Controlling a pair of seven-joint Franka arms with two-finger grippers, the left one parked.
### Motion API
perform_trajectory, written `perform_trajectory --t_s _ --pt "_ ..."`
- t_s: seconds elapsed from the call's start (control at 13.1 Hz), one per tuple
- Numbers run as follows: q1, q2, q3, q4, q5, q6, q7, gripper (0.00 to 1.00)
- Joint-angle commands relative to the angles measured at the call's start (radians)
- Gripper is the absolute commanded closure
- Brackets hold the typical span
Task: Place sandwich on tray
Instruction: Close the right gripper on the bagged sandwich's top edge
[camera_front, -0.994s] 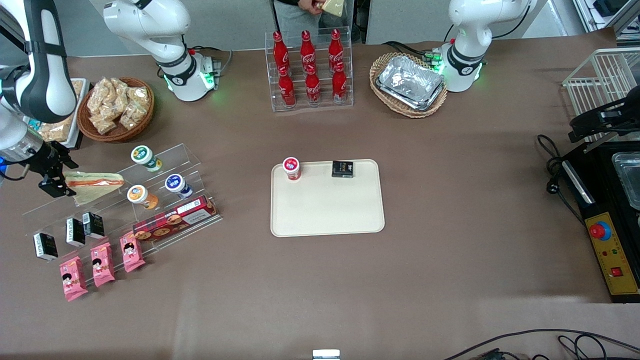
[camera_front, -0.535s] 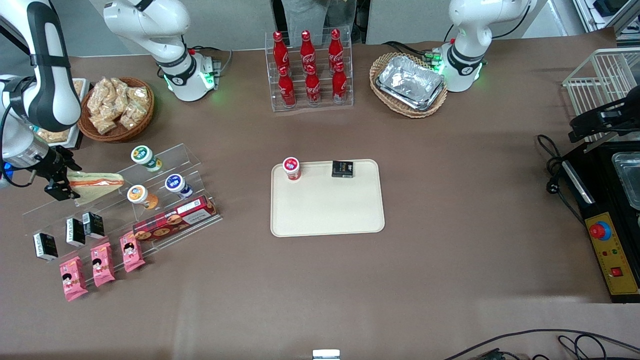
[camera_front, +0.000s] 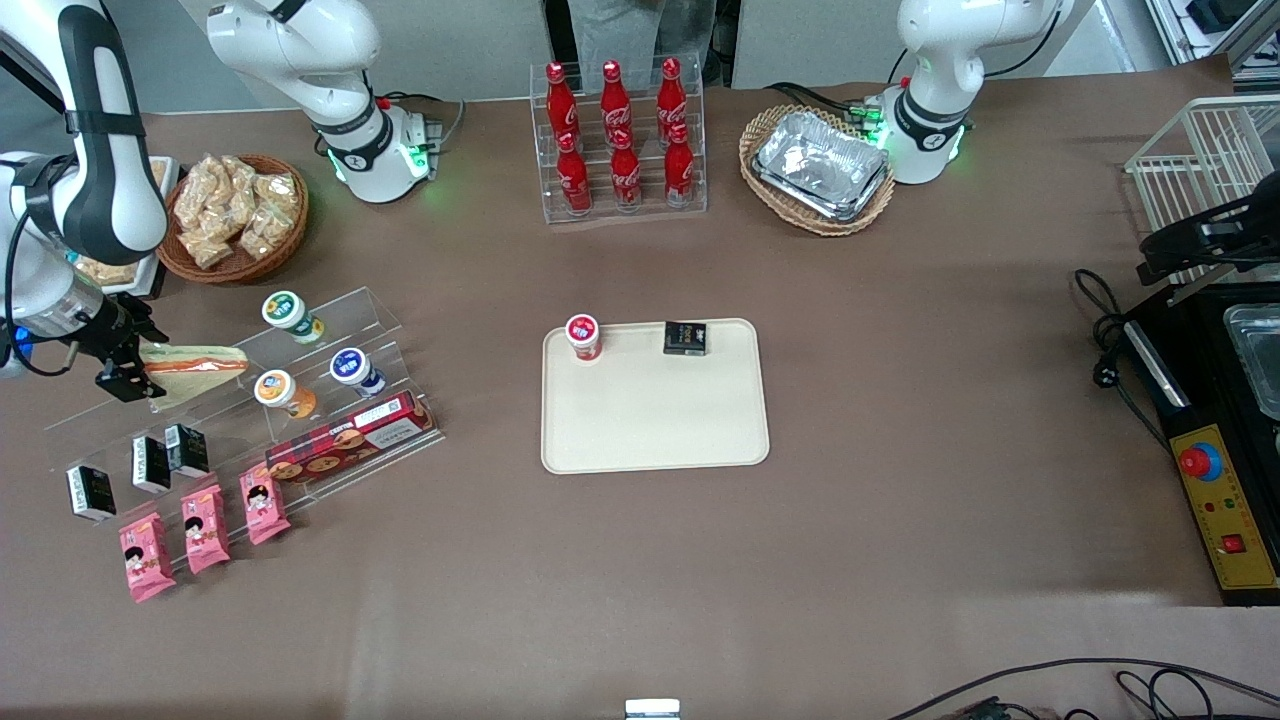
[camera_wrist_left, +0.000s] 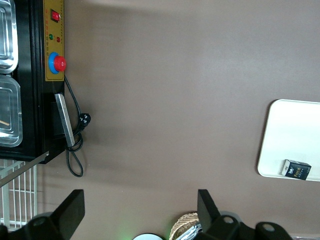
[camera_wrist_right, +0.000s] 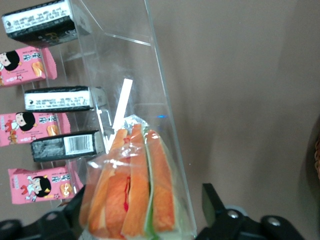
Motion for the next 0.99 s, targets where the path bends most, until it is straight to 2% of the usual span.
perform_trajectory --t_s 0.0,0.08,0.15,0.31,0.38,0.46,0.54,0.69,0.92 --pt "0.017 -0.004 0.003 -0.014 -0.010 0.013 0.025 0.28" --pt "0.017 -0.003 0.004 -0.014 -0.007 0.016 0.025 0.38" --pt "0.017 0.002 0.004 -0.014 0.024 0.018 0.025 0.53" --pt "0.020 0.000 0.004 -0.013 0.041 0.016 0.020 0.60" --pt "0.027 -0.003 0.004 -0.013 0.041 0.010 0.013 0.71" --pt "0.055 -0.004 0.004 -0.010 0.042 0.002 0.010 0.90" --pt "0.058 -0.006 0.004 -0.007 0.042 -0.008 0.010 0.93" --pt "0.058 -0.026 0.003 0.009 0.042 -0.016 0.007 0.93" --pt "0.058 -0.043 0.003 0.174 0.041 -0.265 -0.015 0.93"
